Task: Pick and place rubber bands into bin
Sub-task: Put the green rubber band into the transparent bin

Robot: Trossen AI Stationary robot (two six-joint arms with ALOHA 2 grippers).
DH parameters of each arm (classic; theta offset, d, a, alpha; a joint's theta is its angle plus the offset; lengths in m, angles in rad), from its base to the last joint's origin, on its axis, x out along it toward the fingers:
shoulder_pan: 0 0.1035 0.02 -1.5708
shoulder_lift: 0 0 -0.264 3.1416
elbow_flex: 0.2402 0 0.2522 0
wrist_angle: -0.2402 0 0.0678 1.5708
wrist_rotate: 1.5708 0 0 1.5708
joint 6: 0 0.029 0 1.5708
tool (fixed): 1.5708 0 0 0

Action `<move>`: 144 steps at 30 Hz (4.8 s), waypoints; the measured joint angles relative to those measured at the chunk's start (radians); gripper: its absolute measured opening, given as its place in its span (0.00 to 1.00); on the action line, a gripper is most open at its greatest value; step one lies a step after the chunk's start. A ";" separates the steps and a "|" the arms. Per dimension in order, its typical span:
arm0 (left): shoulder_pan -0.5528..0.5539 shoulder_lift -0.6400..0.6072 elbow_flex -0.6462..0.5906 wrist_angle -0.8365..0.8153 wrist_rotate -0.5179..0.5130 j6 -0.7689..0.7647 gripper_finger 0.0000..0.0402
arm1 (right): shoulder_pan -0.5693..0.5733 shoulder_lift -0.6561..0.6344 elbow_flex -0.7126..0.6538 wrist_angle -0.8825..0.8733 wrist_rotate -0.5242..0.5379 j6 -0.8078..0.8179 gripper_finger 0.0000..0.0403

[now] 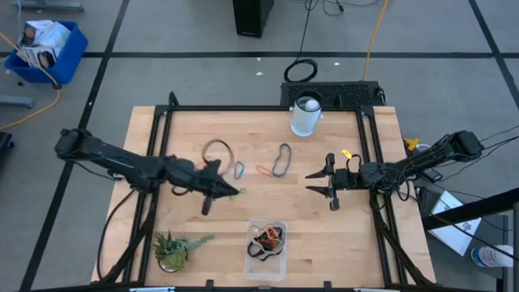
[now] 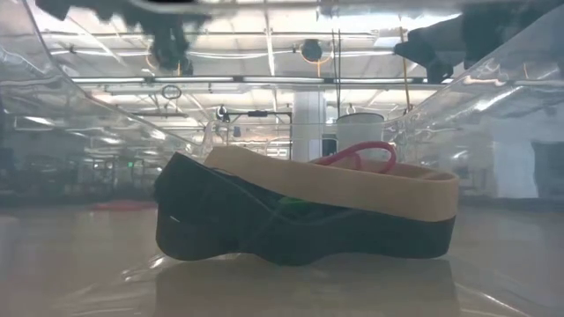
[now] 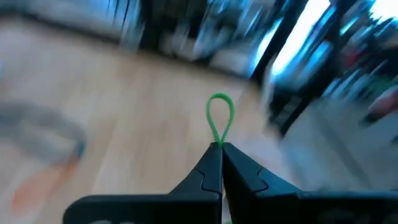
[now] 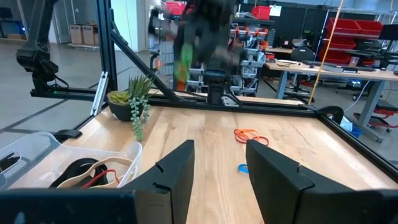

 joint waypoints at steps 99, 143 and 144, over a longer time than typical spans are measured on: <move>-0.155 0.677 0.838 -0.667 0.084 0.138 0.53 | 0.000 0.000 -0.001 -0.026 0.018 -0.030 0.35; -0.157 0.937 0.838 -0.600 0.028 0.119 0.53 | 0.000 0.000 -0.001 -0.026 0.044 -0.019 0.35; -0.157 0.937 0.838 -0.598 0.028 0.120 0.53 | 0.000 0.000 -0.001 -0.027 0.044 -0.019 0.35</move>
